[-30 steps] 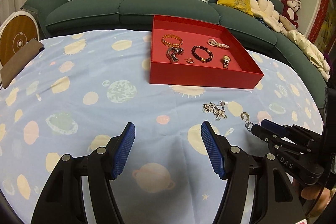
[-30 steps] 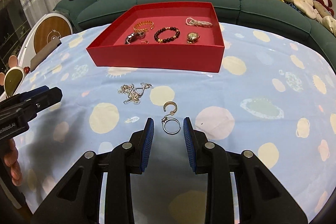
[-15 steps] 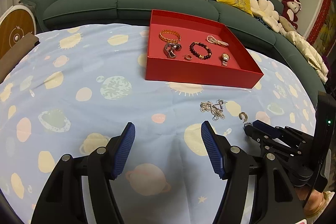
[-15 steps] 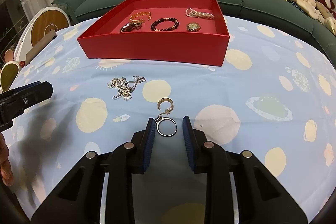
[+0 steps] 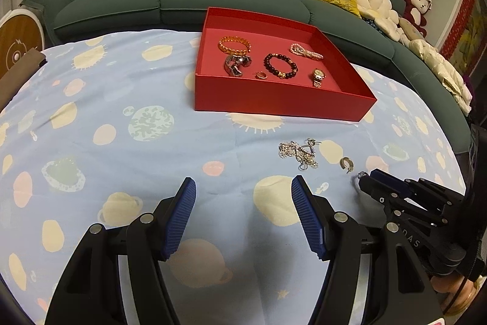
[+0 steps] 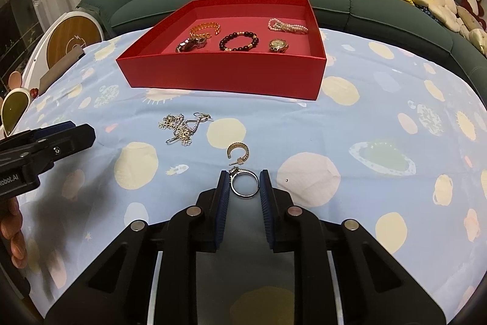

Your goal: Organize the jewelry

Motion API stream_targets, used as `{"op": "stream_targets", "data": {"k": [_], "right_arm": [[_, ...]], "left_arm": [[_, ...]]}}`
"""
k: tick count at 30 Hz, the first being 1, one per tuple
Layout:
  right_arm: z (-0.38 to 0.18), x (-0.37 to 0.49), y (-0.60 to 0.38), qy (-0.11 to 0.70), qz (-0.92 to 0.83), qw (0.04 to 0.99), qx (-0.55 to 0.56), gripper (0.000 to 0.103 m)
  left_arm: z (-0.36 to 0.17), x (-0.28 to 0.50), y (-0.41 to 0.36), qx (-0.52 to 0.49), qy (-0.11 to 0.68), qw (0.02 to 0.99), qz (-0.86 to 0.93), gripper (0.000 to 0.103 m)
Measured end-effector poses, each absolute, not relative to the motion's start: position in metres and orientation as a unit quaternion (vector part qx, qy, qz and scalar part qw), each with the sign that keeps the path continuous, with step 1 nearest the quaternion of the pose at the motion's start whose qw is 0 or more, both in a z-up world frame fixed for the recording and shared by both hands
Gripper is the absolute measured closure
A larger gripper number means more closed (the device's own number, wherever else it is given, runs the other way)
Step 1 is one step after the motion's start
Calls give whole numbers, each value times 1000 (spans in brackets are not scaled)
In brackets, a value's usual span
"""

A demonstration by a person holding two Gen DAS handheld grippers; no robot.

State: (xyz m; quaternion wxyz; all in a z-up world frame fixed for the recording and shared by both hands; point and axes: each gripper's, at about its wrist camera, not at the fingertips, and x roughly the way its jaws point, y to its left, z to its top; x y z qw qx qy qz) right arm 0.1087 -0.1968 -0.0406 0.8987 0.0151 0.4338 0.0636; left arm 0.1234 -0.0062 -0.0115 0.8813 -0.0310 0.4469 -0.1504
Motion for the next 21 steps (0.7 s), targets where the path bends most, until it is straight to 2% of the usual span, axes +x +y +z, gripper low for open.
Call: {"op": "stream_targets", "data": {"k": [13, 19, 21], "right_arm": [[-19, 98, -236, 412, 39, 909, 47, 83], [-12, 95, -254, 402, 23, 913, 62, 83], [-11, 95, -260, 401, 17, 913, 67, 83]], "left_arm": [[-19, 131, -100, 10, 449, 871, -199, 40], [-29, 144, -132, 38, 446, 870, -205, 43], [-35, 147, -136, 40, 451, 868, -205, 48]]}}
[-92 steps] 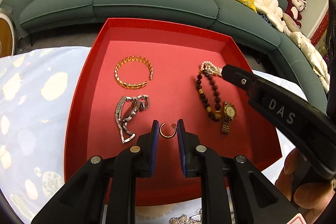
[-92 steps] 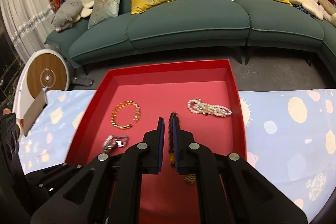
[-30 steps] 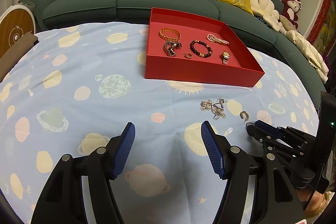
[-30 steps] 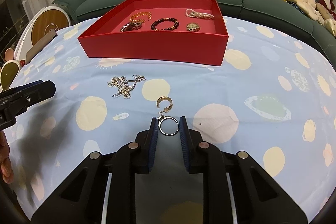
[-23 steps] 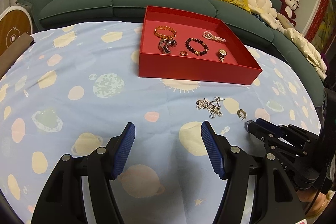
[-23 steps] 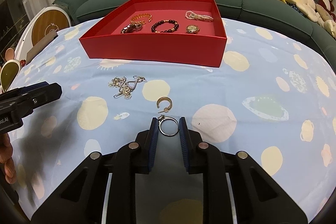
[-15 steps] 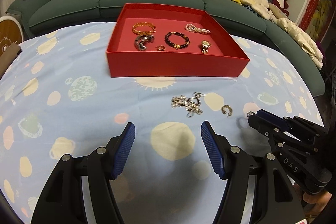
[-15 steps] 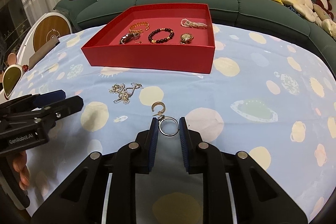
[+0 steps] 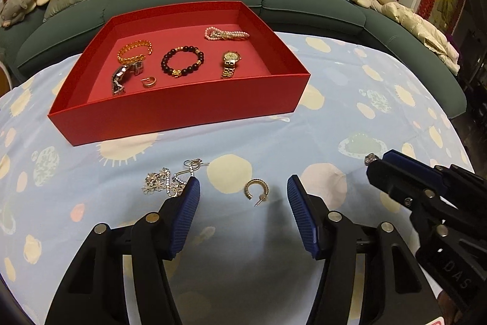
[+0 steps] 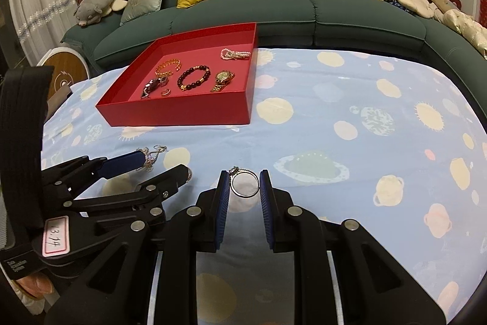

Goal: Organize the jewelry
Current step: 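Close the left tool on the gold hoop earring while the right tool holds the ring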

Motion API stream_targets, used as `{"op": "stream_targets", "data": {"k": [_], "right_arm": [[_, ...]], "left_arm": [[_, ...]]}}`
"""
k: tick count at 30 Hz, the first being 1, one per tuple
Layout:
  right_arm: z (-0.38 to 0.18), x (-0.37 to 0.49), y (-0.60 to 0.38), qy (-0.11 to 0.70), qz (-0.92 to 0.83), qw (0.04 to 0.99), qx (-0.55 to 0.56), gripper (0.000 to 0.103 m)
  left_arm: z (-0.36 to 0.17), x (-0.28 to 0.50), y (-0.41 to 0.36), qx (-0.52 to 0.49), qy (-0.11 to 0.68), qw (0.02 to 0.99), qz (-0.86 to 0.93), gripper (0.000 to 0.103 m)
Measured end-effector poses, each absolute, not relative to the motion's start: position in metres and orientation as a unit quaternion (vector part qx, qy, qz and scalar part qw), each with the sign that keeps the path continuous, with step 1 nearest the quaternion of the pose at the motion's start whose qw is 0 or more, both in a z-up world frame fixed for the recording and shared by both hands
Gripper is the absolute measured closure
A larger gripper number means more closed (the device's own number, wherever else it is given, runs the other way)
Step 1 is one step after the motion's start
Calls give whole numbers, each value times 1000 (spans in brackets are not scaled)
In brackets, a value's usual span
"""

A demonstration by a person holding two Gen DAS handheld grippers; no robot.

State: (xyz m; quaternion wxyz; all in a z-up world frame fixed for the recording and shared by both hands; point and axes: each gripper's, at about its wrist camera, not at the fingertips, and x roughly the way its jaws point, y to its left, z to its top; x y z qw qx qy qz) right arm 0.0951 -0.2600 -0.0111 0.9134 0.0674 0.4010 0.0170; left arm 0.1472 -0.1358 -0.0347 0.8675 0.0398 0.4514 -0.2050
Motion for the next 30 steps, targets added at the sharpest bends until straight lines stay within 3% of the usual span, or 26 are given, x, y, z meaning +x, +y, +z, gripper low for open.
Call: {"op": "stream_targets", "data": {"k": [5, 10, 12, 14, 30], "right_arm": [[-8, 95, -275, 397, 8, 914, 86, 83], [-7, 94, -279, 395, 6, 914, 90, 83], [-7, 93, -279, 395, 6, 914, 92, 83], [-6, 92, -278, 394, 6, 915, 92, 83], [17, 103, -249, 371, 33, 923, 94, 83]], "left_arm": [[-43, 147, -148, 57, 452, 865, -211, 60], [-45, 143, -153, 75, 437, 872, -206, 66], [-45, 142, -153, 80, 432, 875, -205, 81], [-45, 143, -152, 81, 431, 875, -206, 89], [9, 139, -90, 41, 417, 885, -204, 89]]}}
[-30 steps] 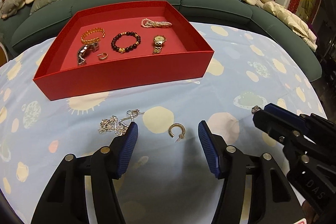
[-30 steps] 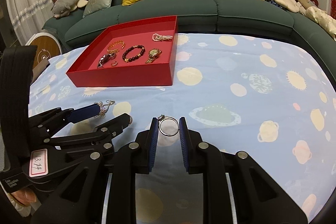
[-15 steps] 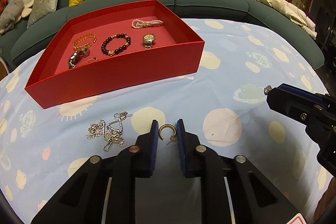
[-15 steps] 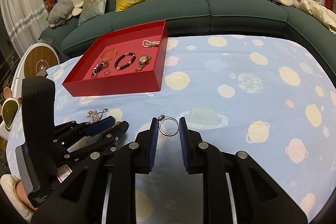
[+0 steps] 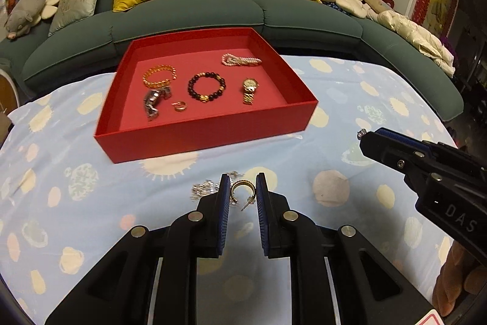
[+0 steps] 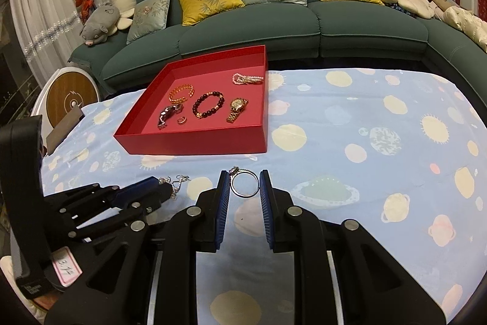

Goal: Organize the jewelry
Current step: 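Close the left tool on the gold hoop earring while the right tool holds the ring, then carry ring and gold earring into the red box and open both tools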

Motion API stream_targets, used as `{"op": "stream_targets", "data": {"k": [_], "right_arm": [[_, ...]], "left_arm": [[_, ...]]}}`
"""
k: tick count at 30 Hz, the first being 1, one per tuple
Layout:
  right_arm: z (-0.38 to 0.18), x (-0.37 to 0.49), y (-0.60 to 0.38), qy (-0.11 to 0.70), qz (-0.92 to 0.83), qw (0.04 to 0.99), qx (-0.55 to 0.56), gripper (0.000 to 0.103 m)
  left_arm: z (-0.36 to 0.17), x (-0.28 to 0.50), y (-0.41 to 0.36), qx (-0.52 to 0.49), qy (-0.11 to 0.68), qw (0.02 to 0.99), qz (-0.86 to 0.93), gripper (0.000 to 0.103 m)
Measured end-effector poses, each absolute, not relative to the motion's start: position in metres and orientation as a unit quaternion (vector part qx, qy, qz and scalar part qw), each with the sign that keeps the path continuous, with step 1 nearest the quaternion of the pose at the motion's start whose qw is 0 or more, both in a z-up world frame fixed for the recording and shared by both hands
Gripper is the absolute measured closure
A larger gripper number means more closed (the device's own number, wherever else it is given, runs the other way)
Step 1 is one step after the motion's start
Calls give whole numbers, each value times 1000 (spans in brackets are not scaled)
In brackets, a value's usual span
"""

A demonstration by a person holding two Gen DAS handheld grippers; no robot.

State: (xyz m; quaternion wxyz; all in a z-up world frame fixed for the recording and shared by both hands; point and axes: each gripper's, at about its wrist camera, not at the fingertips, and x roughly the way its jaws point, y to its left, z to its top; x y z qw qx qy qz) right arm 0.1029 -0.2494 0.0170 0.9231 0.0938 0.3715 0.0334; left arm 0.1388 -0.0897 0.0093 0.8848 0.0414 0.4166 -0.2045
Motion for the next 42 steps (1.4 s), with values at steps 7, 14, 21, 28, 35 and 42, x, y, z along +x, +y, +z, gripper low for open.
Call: {"op": "stream_targets", "data": {"k": [7, 14, 21, 28, 35, 42], "right_arm": [[44, 117, -234, 343, 48, 933, 100, 83], [55, 127, -219, 333, 63, 935, 103, 83], [58, 132, -214, 329, 65, 937, 102, 83], [53, 136, -213, 338, 66, 934, 97, 83], [60, 160, -218, 343, 76, 931, 101, 83], [79, 210, -213, 331, 79, 935, 98, 83]], "left_arm": [[51, 156, -46, 32, 387, 908, -160, 89], [66, 163, -25, 21, 376, 916, -137, 89], [71, 165, -25, 22, 370, 920, -130, 89], [62, 173, -27, 10, 376, 917, -131, 89], [70, 203, -28, 9, 373, 920, -124, 89], [87, 254, -29, -12, 367, 923, -116, 88]]}}
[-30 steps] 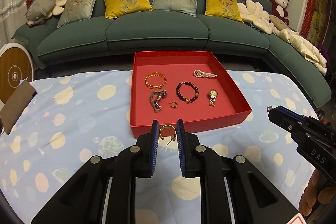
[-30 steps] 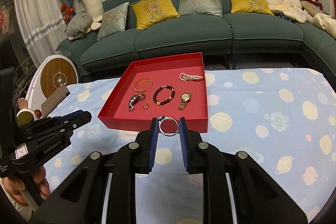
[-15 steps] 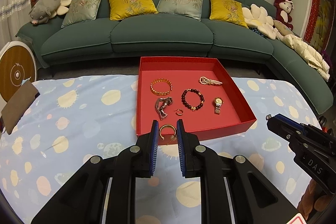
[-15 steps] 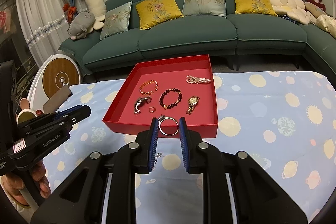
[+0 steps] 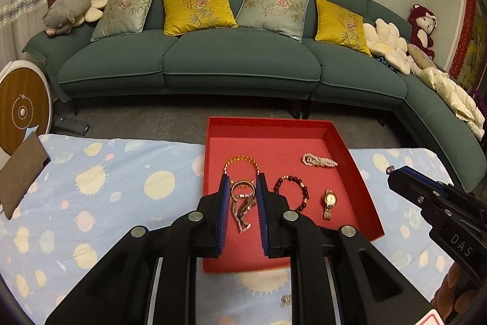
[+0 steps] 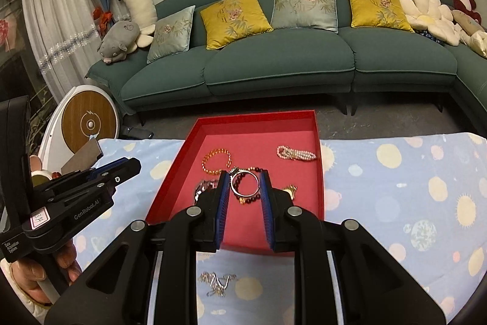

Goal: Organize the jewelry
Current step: 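Carry ring and gold earring into the red box and open both tools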

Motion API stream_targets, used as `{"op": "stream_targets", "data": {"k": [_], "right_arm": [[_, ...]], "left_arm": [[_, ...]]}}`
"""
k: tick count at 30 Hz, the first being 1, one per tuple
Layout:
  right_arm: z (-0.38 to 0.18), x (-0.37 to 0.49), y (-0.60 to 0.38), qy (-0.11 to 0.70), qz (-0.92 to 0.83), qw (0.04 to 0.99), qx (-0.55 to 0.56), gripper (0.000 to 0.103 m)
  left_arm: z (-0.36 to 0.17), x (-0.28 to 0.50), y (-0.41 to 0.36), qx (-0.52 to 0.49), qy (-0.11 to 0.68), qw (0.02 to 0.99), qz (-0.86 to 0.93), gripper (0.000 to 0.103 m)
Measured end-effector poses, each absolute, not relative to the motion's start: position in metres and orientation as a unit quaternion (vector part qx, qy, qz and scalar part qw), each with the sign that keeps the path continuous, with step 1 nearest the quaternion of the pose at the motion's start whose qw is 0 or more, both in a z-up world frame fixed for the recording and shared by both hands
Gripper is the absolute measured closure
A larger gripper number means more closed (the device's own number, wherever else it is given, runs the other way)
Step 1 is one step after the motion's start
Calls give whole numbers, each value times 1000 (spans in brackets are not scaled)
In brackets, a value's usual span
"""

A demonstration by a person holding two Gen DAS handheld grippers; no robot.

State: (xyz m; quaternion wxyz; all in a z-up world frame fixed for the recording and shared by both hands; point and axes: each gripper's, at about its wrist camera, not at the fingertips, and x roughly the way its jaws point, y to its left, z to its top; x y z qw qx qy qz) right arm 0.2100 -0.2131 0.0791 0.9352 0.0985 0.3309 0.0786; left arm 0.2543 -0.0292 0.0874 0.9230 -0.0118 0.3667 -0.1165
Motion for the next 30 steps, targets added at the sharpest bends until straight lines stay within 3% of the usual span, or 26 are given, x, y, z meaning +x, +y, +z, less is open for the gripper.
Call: {"op": "stream_targets", "data": {"k": [10, 30], "right_arm": [[68, 275, -222, 350, 68, 924, 136, 83], [13, 324, -233, 395, 40, 908, 131, 83]], "left_arm": [[85, 321, -56, 13, 362, 925, -111, 88], [26, 384, -93, 18, 412, 904, -110, 88]]}}
